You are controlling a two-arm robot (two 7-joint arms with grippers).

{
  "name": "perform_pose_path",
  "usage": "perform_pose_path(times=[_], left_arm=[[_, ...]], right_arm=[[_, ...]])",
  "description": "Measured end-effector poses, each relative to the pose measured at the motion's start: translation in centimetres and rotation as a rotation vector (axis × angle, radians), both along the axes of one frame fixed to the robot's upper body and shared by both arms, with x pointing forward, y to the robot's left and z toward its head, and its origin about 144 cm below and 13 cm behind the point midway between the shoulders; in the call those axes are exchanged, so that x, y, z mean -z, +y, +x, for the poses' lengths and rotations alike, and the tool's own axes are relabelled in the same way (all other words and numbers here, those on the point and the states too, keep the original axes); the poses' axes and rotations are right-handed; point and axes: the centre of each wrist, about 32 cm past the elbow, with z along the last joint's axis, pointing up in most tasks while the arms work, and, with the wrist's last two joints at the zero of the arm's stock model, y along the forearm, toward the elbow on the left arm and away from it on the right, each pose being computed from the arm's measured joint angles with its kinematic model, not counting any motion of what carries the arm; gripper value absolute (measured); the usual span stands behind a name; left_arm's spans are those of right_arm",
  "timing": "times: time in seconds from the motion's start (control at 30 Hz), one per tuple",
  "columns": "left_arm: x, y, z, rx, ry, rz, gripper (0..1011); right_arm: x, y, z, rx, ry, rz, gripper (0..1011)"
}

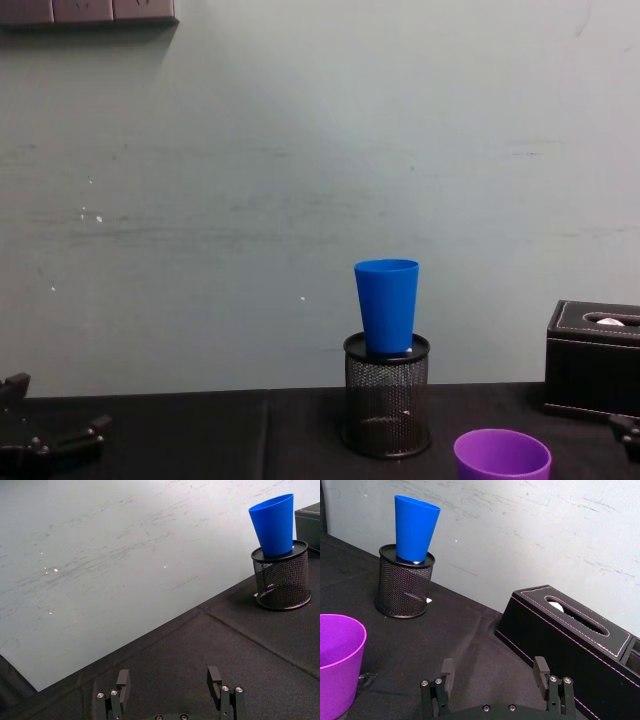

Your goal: Pick up one cup with a gripper and tap it against the other cup.

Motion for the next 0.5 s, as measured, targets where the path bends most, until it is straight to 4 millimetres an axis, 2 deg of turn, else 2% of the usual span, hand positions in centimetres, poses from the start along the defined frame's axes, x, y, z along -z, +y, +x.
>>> perform_pose_path(times=[0.5], left_arm=[[0.0,0.0,0.0,0.0,0.0,0.0,1011]], right_arm=[[0.0,0.0,0.0,0.0,0.0,0.0,1003]])
